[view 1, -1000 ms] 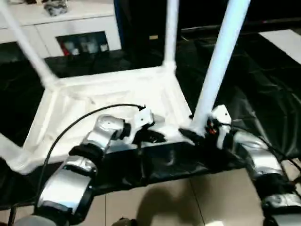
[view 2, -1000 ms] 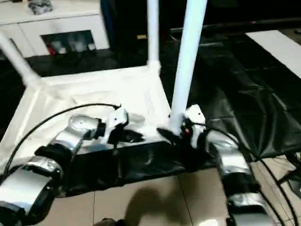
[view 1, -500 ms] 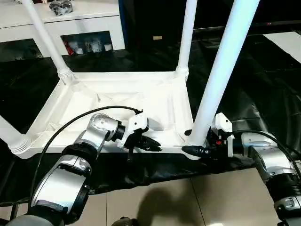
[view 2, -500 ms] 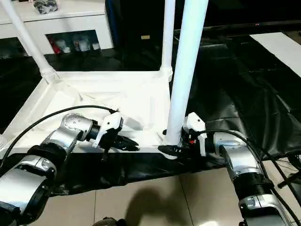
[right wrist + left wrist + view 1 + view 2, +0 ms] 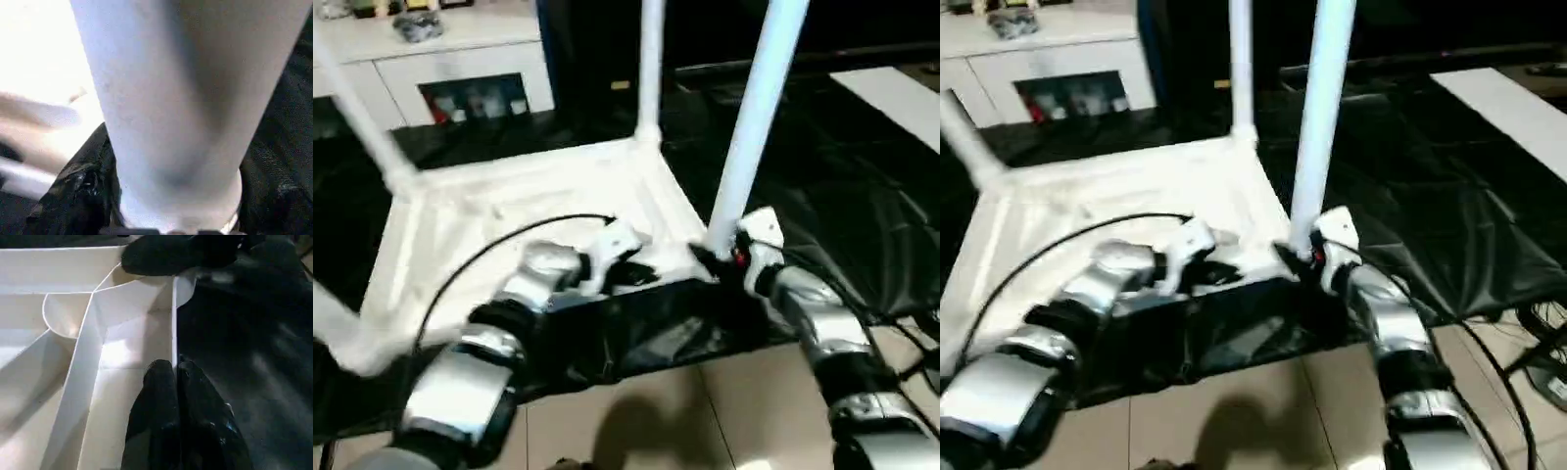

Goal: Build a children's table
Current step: Rotate leg to tighten

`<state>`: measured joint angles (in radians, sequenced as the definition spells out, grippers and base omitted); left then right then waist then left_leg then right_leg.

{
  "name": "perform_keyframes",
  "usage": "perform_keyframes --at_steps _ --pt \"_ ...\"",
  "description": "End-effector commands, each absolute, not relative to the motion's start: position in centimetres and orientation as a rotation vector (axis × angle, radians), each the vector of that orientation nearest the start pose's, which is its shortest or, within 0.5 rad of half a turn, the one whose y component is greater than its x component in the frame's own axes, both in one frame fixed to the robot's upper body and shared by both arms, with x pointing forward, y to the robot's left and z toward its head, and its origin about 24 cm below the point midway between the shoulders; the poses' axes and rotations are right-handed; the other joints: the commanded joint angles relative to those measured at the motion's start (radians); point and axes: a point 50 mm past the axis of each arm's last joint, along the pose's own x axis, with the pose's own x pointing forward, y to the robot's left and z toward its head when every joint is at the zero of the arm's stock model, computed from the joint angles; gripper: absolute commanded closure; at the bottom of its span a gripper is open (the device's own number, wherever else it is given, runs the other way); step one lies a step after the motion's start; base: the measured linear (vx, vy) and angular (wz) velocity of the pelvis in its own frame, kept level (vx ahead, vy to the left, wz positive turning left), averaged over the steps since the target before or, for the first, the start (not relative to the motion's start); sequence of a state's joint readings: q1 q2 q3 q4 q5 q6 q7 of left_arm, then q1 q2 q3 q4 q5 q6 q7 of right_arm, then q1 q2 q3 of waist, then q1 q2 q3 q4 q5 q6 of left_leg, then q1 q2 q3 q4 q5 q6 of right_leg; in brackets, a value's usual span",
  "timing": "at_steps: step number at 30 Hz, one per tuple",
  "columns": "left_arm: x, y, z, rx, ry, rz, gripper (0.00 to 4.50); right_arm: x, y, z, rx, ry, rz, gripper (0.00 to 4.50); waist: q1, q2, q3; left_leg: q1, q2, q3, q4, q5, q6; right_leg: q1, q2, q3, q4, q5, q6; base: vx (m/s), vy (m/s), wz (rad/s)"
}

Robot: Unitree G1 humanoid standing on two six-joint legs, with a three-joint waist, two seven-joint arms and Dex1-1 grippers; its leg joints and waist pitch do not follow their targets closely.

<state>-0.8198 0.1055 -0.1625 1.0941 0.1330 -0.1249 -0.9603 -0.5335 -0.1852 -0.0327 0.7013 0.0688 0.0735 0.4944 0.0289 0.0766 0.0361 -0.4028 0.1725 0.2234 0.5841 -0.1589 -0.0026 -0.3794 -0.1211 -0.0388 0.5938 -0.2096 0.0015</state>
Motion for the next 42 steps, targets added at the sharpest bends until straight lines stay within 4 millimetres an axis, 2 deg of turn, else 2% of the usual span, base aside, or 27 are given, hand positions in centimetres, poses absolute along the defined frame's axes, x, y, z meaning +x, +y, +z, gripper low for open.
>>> perform_keyframes --at_steps 1,3,4,7,9,12,14,15,16,17,19,20,22,24,25,26,28,30,31,32,33,35,37,38,39,40,42 --pt "34.0 3.7 4.6 0.270 0.293 -1.225 4.50 33.1 -10.3 1.3 -0.022 0.332 0.598 1.75 -0.006 -0.021 -0.050 0.040 0.054 -0.041 -0.087 -0.416 -0.017 0.004 -0.039 0.021 -0.088 -0.316 -0.187 0.000 0.000 0.00" --pt "33.7 3.2 4.5 0.261 0.286 -1.238 4.50 33.3 -9.5 1.5 0.002 0.309 0.605 1.19 -0.006 -0.019 -0.050 0.036 0.054 -0.043 -0.087 -0.404 -0.009 0.007 -0.041 0.020 -0.090 -0.324 -0.180 0.000 0.000 0.00" --pt "33.7 3.2 4.5 0.259 0.285 -1.240 4.50 33.3 -9.4 1.6 0.006 0.306 0.605 1.19 -0.005 -0.018 -0.050 0.038 0.055 -0.042 -0.087 -0.401 -0.003 0.005 -0.039 0.021 -0.091 -0.315 -0.178 0.000 0.000 0.00" --pt "33.5 3.3 4.4 0.263 0.282 -1.260 4.50 33.6 -9.2 1.9 0.024 0.296 0.611 0.83 -0.005 -0.017 -0.051 0.036 0.056 -0.042 -0.088 -0.389 0.005 0.008 -0.036 0.019 -0.086 -0.278 -0.187 0.000 0.000 0.00" --pt "33.5 3.6 4.4 0.269 0.283 -1.265 4.50 33.8 -9.4 2.0 0.000 0.297 0.616 0.61 -0.004 -0.016 -0.052 0.036 0.057 -0.040 -0.088 -0.382 0.008 0.008 -0.034 0.019 -0.084 -0.249 -0.194 0.000 0.000 0.00" --pt "33.7 4.7 4.6 0.276 0.278 -1.284 4.50 34.2 -11.1 2.2 -0.077 0.298 0.581 0.47 -0.003 -0.014 -0.054 0.035 0.055 -0.038 -0.086 -0.365 0.010 0.011 -0.035 0.019 -0.082 -0.225 -0.201 0.000 0.000 0.00" --pt "33.7 5.1 4.6 0.285 0.275 -1.285 4.50 34.3 -11.6 2.2 -0.053 0.321 0.584 0.47 0.000 -0.011 -0.054 0.033 0.055 -0.036 -0.084 -0.340 0.028 0.015 -0.035 0.018 -0.078 -0.186 -0.210 0.000 0.000 0.00" --pt "33.8 6.1 4.6 0.310 0.280 -1.288 4.50 34.1 -12.8 2.3 -0.044 0.357 0.651 0.47 0.001 -0.018 -0.054 0.032 0.054 -0.034 -0.083 -0.337 0.034 0.016 -0.033 0.016 -0.079 -0.181 -0.212 0.000 0.000 0.00" --pt "33.8 6.2 4.6 0.312 0.280 -1.288 4.50 34.0 -13.0 2.4 -0.044 0.359 0.658 0.47 0.002 -0.020 -0.054 0.030 0.054 -0.035 -0.082 -0.332 0.043 0.020 -0.032 0.015 -0.077 -0.178 -0.214 0.000 0.000 0.00" --pt "33.9 7.0 4.6 0.320 0.283 -1.294 4.50 33.6 -13.7 2.8 -0.041 0.346 0.736 0.47 0.007 -0.020 -0.055 0.028 0.056 -0.032 -0.078 -0.306 0.062 0.021 -0.034 0.015 -0.075 -0.159 -0.219 0.000 0.000 0.00" --pt "33.9 7.2 4.7 0.319 0.283 -1.296 4.50 33.4 -13.8 2.9 -0.034 0.331 0.766 0.47 0.012 -0.021 -0.057 0.030 0.058 -0.030 -0.074 -0.285 0.078 0.020 -0.037 0.016 -0.074 -0.143 -0.226 0.000 0.000 0.00" --pt "33.9 7.8 4.8 0.319 0.282 -1.303 4.50 33.1 -14.3 3.1 -0.128 0.291 0.806 0.47 0.013 -0.016 -0.059 0.026 0.059 -0.032 -0.073 -0.256 0.081 0.022 -0.038 0.014 -0.070 -0.123 -0.231 0.000 0.000 0.00" --pt "33.9 8.0 4.7 0.319 0.283 -1.306 4.50 33.0 -14.5 3.1 -0.153 0.286 0.807 0.47 0.013 -0.018 -0.061 0.026 0.057 -0.031 -0.069 -0.232 0.087 0.022 -0.037 0.014 -0.067 -0.088 -0.237 0.000 0.000 0.00" --pt "33.8 8.5 4.8 0.310 0.284 -1.318 4.50 32.8 -15.2 3.1 -0.131 0.278 0.813 0.47 0.015 -0.029 -0.063 0.024 0.056 -0.030 -0.065 -0.195 0.113 0.026 -0.036 0.011 -0.060 -0.043 -0.252 0.000 0.000 0.00" --pt "33.8 8.5 4.8 0.310 0.284 -1.318 4.50 32.8 -15.2 3.1 -0.131 0.278 0.813 0.47 0.017 -0.024 -0.062 0.024 0.058 -0.030 -0.064 -0.181 0.127 0.024 -0.036 0.010 -0.058 -0.035 -0.259 0.000 0.000 0.00" --pt "33.7 9.0 4.8 0.302 0.284 -1.330 4.50 32.3 -15.4 3.4 -0.109 0.271 0.860 0.47 0.020 -0.037 -0.061 0.022 0.058 -0.029 -0.063 -0.176 0.139 0.027 -0.036 0.010 -0.058 -0.043 -0.260 0.000 0.000 0.00" --pt "33.7 9.8 4.9 0.313 0.284 -1.336 4.50 31.5 -15.6 3.6 -0.092 0.259 0.926 0.47 0.026 -0.032 -0.060 0.024 0.060 -0.029 -0.063 -0.176 0.149 0.024 -0.037 0.012 -0.060 -0.064 -0.251 0.000 0.000 0.00" --pt "33.7 10.5 4.9 0.325 0.288 -1.340 4.50 30.8 -15.9 3.7 -0.084 0.251 0.974 0.47 0.033 -0.032 -0.057 0.024 0.060 -0.030 -0.065 -0.189 0.148 0.025 -0.037 0.012 -0.064 -0.091 -0.242 0.000 0.000 0.00" --pt "33.6 10.7 4.9 0.328 0.289 -1.343 4.50 30.7 -16.0 3.7 -0.077 0.253 0.988 0.47 0.033 -0.031 -0.057 0.024 0.062 -0.030 -0.068 -0.205 0.137 0.022 -0.038 0.012 -0.065 -0.117 -0.241 0.000 0.000 0.00" --pt "33.6 11.3 5.0 0.328 0.292 -1.347 4.50 30.3 -16.2 3.8 -0.070 0.250 1.007 0.47 0.035 -0.014 -0.056 0.028 0.062 -0.032 -0.071 -0.224 0.121 0.020 -0.037 0.012 -0.068 -0.148 -0.238 0.000 0.000 0.00" --pt "33.6 11.4 5.0 0.327 0.293 -1.348 4.50 30.3 -16.3 3.8 -0.070 0.249 1.010 0.47 0.033 -0.020 -0.055 0.029 0.063 -0.031 -0.073 -0.238 0.114 0.019 -0.035 0.013 -0.072 -0.159 -0.235 0.000 0.000 0.00" --pt "33.8 12.6 5.0 0.353 0.304 -1.311 4.50 29.8 -16.9 4.0 -0.070 0.250 1.027 0.47 0.033 -0.014 -0.055 0.031 0.064 -0.033 -0.078 -0.263 0.085 0.020 -0.034 0.014 -0.070 -0.156 -0.236 0.000 0.000 0.00" --pt "33.9 13.0 5.1 0.348 0.298 -1.288 4.50 29.6 -17.2 4.3 -0.067 0.253 1.023 0.47 0.033 -0.018 -0.057 0.030 0.063 -0.033 -0.078 -0.264 0.076 0.022 -0.033 0.014 -0.066 -0.131 -0.240 0.000 0.000 0.00" --pt "33.9 13.0 5.2 0.347 0.292 -1.284 4.50 29.5 -17.3 4.3 -0.066 0.251 1.020 0.47 0.034 -0.014 -0.056 0.031 0.063 -0.033 -0.079 -0.264 0.075 0.020 -0.034 0.014 -0.067 -0.120 -0.241 0.000 0.000 0.00" --pt "34.3 13.5 5.1 0.339 0.309 -1.200 4.50 29.2 -17.8 4.3 -0.067 0.275 0.980 0.47 0.033 -0.005 -0.057 0.032 0.062 -0.033 -0.078 -0.266 0.071 0.020 -0.034 0.014 -0.065 -0.116 -0.242 0.000 0.000 0.00" --pt "34.5 13.6 5.1 0.337 0.311 -1.171 4.50 29.0 -18.0 4.2 -0.065 0.285 0.964 0.47 0.032 -0.010 -0.056 0.032 0.063 -0.032 -0.080 -0.264 0.070 0.021 -0.031 0.014 -0.067 -0.106 -0.239 0.000 0.000 0.00" --pt "34.5 13.6 5.2 0.305 0.301 -1.163 4.50 28.8 -18.2 4.2 -0.058 0.279 0.942 0.47 0.033 -0.011 -0.058 0.030 0.061 -0.033 -0.077 -0.257 0.069 0.022 -0.034 0.013 -0.064 -0.087 -0.245 0.000 0.000 0.00"
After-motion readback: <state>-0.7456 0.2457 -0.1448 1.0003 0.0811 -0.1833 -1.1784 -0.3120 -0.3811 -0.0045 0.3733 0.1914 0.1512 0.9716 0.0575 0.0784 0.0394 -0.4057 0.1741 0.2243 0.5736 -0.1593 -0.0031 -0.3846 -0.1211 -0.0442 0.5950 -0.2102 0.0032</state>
